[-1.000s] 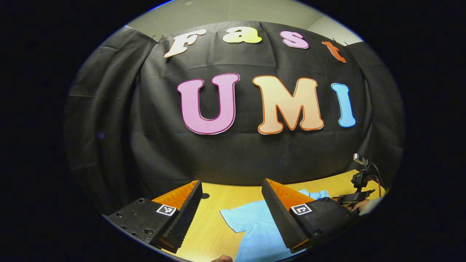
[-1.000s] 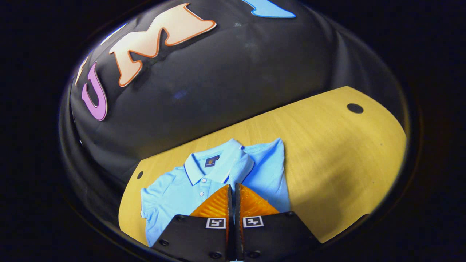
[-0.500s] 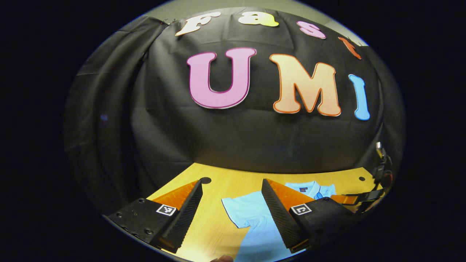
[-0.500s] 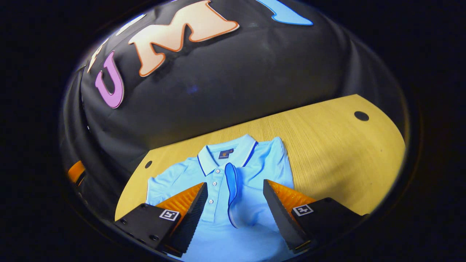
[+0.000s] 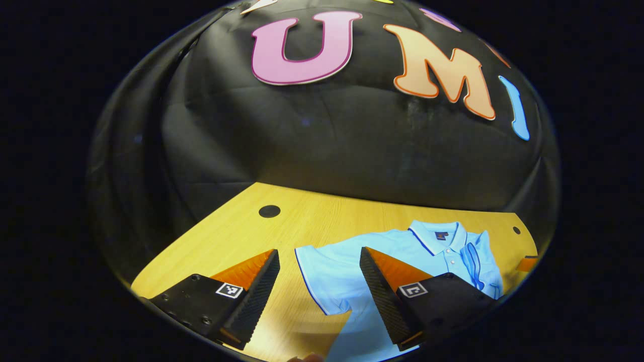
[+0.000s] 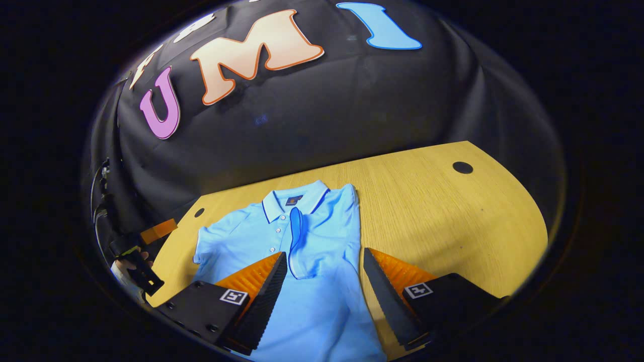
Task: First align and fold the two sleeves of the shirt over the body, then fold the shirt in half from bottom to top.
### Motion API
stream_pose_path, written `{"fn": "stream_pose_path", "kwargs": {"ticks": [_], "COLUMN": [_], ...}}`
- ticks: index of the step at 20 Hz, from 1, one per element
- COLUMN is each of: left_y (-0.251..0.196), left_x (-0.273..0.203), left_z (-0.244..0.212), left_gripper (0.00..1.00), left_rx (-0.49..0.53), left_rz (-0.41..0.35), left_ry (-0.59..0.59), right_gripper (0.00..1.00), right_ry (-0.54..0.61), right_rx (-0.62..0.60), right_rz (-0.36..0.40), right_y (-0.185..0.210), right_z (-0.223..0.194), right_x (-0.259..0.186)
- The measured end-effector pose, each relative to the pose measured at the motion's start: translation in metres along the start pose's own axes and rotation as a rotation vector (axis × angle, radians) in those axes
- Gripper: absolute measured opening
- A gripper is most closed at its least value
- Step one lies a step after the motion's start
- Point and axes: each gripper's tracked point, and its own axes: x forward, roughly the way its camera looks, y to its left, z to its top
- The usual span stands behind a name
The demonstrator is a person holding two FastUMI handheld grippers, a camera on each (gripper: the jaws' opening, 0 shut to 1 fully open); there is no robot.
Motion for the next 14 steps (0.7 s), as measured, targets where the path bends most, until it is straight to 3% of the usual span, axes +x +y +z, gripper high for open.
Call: {"fn": "stream_pose_path", "kwargs": {"ticks": [2, 3, 4, 8, 10, 14], "left_y": [0.000, -0.001, -0.001, 0.005, 0.008, 0.014], "left_x": [0.017, 0.025, 0.032, 0.051, 0.053, 0.053], "left_z": [-0.014, -0.019, -0.025, -0.058, -0.075, -0.079], "left_gripper": [0.95, 0.95, 0.95, 0.96, 0.96, 0.94], "left_rx": [-0.009, -0.014, -0.021, -0.070, -0.091, -0.026], "left_rz": [0.006, 0.009, 0.009, 0.062, 0.085, 0.109], "left_ry": [0.041, 0.062, 0.084, 0.197, 0.248, 0.264], "right_gripper": [0.91, 0.97, 0.91, 0.91, 0.97, 0.91], "right_ry": [0.012, 0.024, 0.033, 0.035, 0.041, 0.023], "right_rx": [-0.010, -0.017, -0.020, -0.016, -0.022, -0.024], "right_rz": [-0.008, -0.016, -0.022, -0.038, -0.053, -0.071], "right_y": [-0.007, -0.011, -0.014, -0.024, -0.031, -0.040], "right_z": [-0.011, -0.016, -0.021, -0.022, -0.021, -0.010], "right_x": [-0.011, -0.015, -0.019, -0.032, -0.038, -0.051]}}
